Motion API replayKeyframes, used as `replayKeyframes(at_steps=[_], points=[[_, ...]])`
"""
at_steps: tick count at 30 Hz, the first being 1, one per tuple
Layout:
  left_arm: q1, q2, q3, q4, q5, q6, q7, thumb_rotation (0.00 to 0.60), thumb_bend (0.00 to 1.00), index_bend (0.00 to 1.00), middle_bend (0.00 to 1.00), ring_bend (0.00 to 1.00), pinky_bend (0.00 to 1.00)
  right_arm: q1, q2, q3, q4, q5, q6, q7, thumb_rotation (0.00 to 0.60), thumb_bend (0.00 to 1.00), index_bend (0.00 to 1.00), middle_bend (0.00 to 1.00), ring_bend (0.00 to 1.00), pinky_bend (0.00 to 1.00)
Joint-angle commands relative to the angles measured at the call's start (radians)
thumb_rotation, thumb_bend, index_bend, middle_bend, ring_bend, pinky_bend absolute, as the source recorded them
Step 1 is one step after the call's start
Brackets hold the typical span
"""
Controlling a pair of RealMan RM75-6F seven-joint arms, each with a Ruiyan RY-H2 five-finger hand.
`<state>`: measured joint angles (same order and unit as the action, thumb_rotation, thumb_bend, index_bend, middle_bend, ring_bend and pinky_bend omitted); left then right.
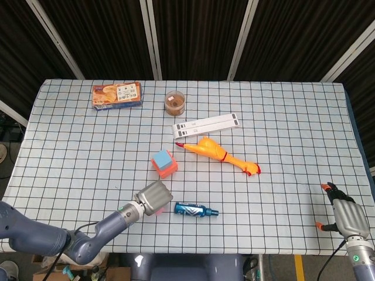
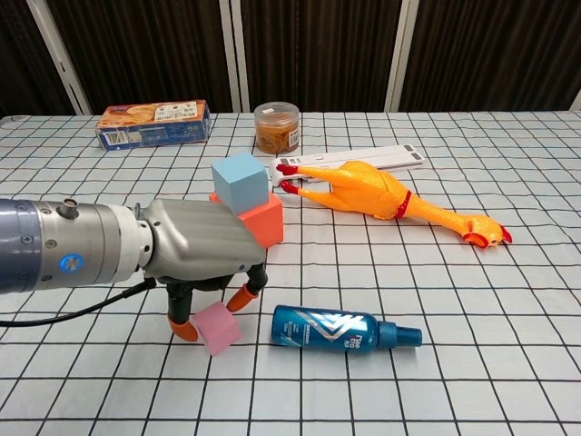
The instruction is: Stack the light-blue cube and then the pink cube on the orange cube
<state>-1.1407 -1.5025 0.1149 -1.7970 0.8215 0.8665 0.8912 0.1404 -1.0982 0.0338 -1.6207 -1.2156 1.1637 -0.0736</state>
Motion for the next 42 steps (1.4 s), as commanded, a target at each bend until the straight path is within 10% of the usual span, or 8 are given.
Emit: replayKeyframes(at_steps=[1,13,42], points=[[-0.002,-0.002,0.002,0.003,-0.003,0.001,0.003,0.6,0.22,0.51,0.93,0.82,0.99,0.0,0.001,0.0,0.0,-0.001,-0.001,0.002,0.6,0.1,0.13,0.08,0.16,0.22],[-0.002,0.009,0.002,-0.012,0.001,0.034,0.014,0.6,0.44,0.55,0.95,0.83,0.99,0.002,0.003,-0.001,0.001,-0.003,-0.006,0.007,0.6,0.1,0.13,0.08,0.16,0.22],[-0.111,0.297,-0.205,-0.193,-0.116,0.098,-0.019,0.6,0.45,0.56,0.95,0.83,0.99,0.009,-0.009,-0.003,-0.003,0.016,-0.013,-0.032,0.6,0.1,0.14,0.08,0.16,0.22]])
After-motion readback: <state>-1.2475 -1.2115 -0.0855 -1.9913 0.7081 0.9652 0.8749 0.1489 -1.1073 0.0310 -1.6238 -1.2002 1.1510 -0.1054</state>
